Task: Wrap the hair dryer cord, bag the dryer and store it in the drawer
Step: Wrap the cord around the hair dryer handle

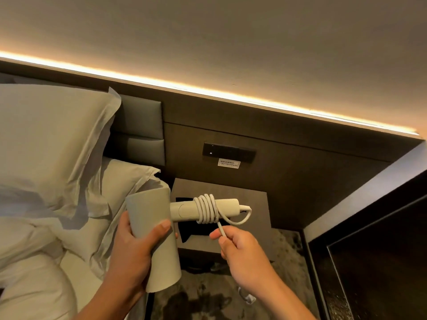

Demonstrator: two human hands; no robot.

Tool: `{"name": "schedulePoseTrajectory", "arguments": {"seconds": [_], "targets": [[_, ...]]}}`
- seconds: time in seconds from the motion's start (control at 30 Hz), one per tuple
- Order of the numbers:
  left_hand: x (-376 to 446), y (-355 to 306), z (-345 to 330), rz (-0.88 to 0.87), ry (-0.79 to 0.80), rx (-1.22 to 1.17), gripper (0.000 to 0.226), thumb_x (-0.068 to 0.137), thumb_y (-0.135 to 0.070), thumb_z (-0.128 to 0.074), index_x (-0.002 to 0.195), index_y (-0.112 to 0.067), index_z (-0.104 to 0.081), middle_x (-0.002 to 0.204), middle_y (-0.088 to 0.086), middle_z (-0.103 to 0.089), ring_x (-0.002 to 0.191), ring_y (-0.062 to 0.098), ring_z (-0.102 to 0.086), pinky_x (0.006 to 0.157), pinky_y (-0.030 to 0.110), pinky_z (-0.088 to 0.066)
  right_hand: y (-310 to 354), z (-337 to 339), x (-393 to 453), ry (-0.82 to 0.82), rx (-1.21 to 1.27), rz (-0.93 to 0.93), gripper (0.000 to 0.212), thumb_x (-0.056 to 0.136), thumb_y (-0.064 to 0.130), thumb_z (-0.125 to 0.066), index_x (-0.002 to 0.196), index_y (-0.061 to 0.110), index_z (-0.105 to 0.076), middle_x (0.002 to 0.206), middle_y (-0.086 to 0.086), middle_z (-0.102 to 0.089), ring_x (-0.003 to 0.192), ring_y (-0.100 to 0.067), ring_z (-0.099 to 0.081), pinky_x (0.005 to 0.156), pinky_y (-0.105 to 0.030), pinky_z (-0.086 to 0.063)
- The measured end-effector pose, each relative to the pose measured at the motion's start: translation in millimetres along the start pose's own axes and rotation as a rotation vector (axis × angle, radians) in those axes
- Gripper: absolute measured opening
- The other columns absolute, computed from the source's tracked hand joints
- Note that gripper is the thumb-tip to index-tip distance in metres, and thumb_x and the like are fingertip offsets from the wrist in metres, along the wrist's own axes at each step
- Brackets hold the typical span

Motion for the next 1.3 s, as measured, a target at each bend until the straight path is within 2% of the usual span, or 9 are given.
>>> {"name": "schedulePoseTrajectory", "arguments": {"seconds": [0.07, 0.17, 0.37, 0.6, 0.87, 0.93, 1.03, 1.17, 1.3], "targets": [[2, -4, 1, -0.041, 0.001, 0.068, 0.075, 0.056, -0.048, -0.078, 0.121, -0.035, -0.044, 0.106, 0.003, -0.060, 0.081, 0.021, -0.069, 0.057, 0.033, -0.053, 1, -2, -1, 0.000, -0.008, -0.009, 0.026, 0.104, 0.027, -0.042, 0.094, 0.039, -0.062, 0.076, 0.017, -0.053, 0.072, 0.000, -0.050, 0.066, -0.015, -0.038], [5, -7, 4, -0.085, 0.004, 0.137, 0.090, 0.045, -0.062, -0.076, 0.123, -0.032, -0.043, 0.107, 0.001, -0.059, 0.091, 0.024, -0.063, 0.063, 0.035, -0.051, 2, -2, -2, 0.001, -0.039, -0.016, 0.023, 0.102, 0.026, -0.047, 0.089, 0.034, -0.064, 0.063, 0.014, -0.053, 0.058, 0.001, -0.046, 0.057, -0.014, -0.037], [14, -17, 15, -0.137, -0.019, 0.226, 0.081, 0.051, -0.054, -0.080, 0.119, -0.038, -0.040, 0.106, -0.007, -0.055, 0.093, 0.017, -0.059, 0.065, 0.031, -0.050, 11, 5, -11, 0.010, -0.096, 0.023, 0.028, 0.098, 0.030, -0.052, 0.077, 0.033, -0.069, 0.047, 0.013, -0.050, 0.045, 0.000, -0.042, 0.047, -0.014, -0.032], [15, -19, 11, -0.111, 0.149, 0.258, 0.092, 0.043, -0.066, -0.074, 0.123, -0.036, -0.039, 0.109, -0.001, -0.056, 0.094, 0.021, -0.061, 0.067, 0.032, -0.052, 37, 34, -22, -0.079, -0.169, 0.108, 0.032, 0.102, 0.030, -0.046, 0.079, 0.024, -0.068, 0.060, 0.026, -0.060, 0.058, 0.012, -0.051, 0.050, -0.010, -0.039], [2, -27, 1, -0.066, 0.419, 0.305, 0.079, 0.043, -0.066, -0.075, 0.113, -0.060, -0.040, 0.112, -0.001, -0.059, 0.090, 0.016, -0.067, 0.066, 0.025, -0.055, 52, 39, -32, -0.034, -0.238, 0.223, 0.028, 0.101, 0.030, -0.044, 0.081, 0.028, -0.063, 0.070, 0.014, -0.062, 0.067, 0.000, -0.054, 0.057, -0.020, -0.041], [1, -32, 1, -0.079, 0.449, 0.314, 0.070, 0.043, -0.065, -0.076, 0.104, -0.069, -0.042, 0.111, -0.001, -0.061, 0.091, 0.018, -0.069, 0.067, 0.027, -0.057, 53, 38, -34, -0.043, -0.267, 0.249, 0.025, 0.099, 0.033, -0.047, 0.081, 0.029, -0.064, 0.075, 0.012, -0.065, 0.071, -0.004, -0.058, 0.062, -0.027, -0.048], [-2, -32, 0, -0.070, 0.482, 0.277, 0.064, 0.044, -0.060, -0.080, 0.099, -0.074, -0.049, 0.110, 0.003, -0.063, 0.092, 0.027, -0.072, 0.070, 0.035, -0.059, 56, 45, -38, -0.078, -0.240, 0.300, 0.017, 0.091, 0.041, -0.059, 0.080, 0.031, -0.067, 0.079, 0.013, -0.068, 0.076, -0.005, -0.063, 0.063, -0.022, -0.051], [-12, -23, -7, 0.026, 0.562, 0.157, 0.076, 0.035, -0.062, -0.091, 0.104, -0.063, -0.060, 0.105, 0.010, -0.069, 0.089, 0.038, -0.072, 0.072, 0.044, -0.060, 59, 68, -44, -0.140, -0.094, 0.367, 0.027, 0.071, 0.046, -0.080, 0.074, 0.028, -0.061, 0.070, 0.003, -0.065, 0.060, -0.005, -0.057, 0.057, -0.021, -0.051], [-24, -26, -23, 0.084, 0.674, 0.033, 0.074, 0.033, -0.055, -0.097, 0.101, -0.045, -0.070, 0.093, 0.017, -0.073, 0.075, 0.038, -0.073, 0.064, 0.043, -0.060, 55, 80, -48, -0.129, 0.010, 0.371, 0.039, 0.062, 0.051, -0.086, 0.074, 0.029, -0.056, 0.066, -0.002, -0.062, 0.056, -0.005, -0.050, 0.055, -0.023, -0.050]]}}
Point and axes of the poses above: each hand's wrist, its own x-axis towards the middle knuckle, its own z-axis out of the back of the hand, y = z × x, the point moved 10 cm from there along x, towards the middle knuckle
